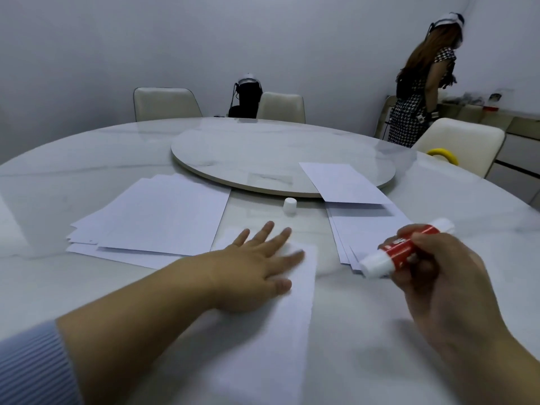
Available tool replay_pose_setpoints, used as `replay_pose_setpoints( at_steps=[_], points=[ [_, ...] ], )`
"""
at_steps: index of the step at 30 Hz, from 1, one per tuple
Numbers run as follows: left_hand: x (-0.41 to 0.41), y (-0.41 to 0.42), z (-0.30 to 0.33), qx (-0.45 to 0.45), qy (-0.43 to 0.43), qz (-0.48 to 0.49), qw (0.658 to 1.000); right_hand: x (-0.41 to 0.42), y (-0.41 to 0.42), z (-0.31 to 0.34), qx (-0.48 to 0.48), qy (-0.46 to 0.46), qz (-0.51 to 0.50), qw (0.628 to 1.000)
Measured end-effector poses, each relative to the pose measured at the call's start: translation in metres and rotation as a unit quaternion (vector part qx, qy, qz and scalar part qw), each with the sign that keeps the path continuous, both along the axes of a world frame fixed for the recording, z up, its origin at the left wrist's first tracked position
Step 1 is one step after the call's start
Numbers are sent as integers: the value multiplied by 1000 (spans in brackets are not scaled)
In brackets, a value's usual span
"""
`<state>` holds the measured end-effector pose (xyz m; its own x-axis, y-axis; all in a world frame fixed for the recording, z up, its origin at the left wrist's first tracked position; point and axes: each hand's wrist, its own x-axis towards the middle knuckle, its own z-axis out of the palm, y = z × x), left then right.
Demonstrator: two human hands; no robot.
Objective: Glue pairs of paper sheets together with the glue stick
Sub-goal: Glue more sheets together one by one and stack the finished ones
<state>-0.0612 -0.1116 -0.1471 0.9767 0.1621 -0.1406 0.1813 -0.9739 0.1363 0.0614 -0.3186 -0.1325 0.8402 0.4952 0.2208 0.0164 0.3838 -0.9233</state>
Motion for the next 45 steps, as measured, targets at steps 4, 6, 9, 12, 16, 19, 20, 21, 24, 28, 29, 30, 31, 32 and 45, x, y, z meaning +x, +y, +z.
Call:
replay_pose_setpoints(
  at_steps=[4,6,9,12,16,19,20,21,24,28,29,30,31,32,45],
  points=[
    [-1,-16,2,0,-67,29,997,10,2,0,58,68,-50,995],
    [-1,-26,-2,44,-112,109,987,12,3,-1,61,67,-65,994],
    [-5,-32,-1,28,-63,70,995,13,4,-2,30,18,-81,996],
    [-9,-32,5,-77,-51,31,995,13,8,2,-18,-83,-92,992],
    [-3,-41,-3,-80,-96,66,990,10,32,11,-113,-236,-23,965],
    [-1,-41,-10,-61,-73,67,993,13,55,7,-207,-310,-6,928],
    [-1,-40,-11,-61,-75,69,993,15,61,4,-237,-324,-3,916],
    [-2,-40,-12,-60,-79,71,993,17,66,1,-258,-332,3,908],
    [-1,-42,-13,-54,-91,75,992,23,77,-4,-274,-341,16,899],
    [-1,-41,-13,-47,-82,80,992,26,78,-2,-284,-325,39,901],
    [-1,-41,-13,-44,-81,80,993,24,75,1,-293,-327,41,897],
    [-1,-41,-13,-43,-79,79,993,23,70,2,-302,-334,43,892],
    [-1,-41,-12,-43,-78,78,993,21,65,4,-309,-340,47,887],
    [-1,-41,-12,-43,-77,77,993,19,60,5,-314,-349,48,881],
    [-9,-46,-1,-41,-1,22,999,27,12,3,-42,-58,33,997]
  ],
)
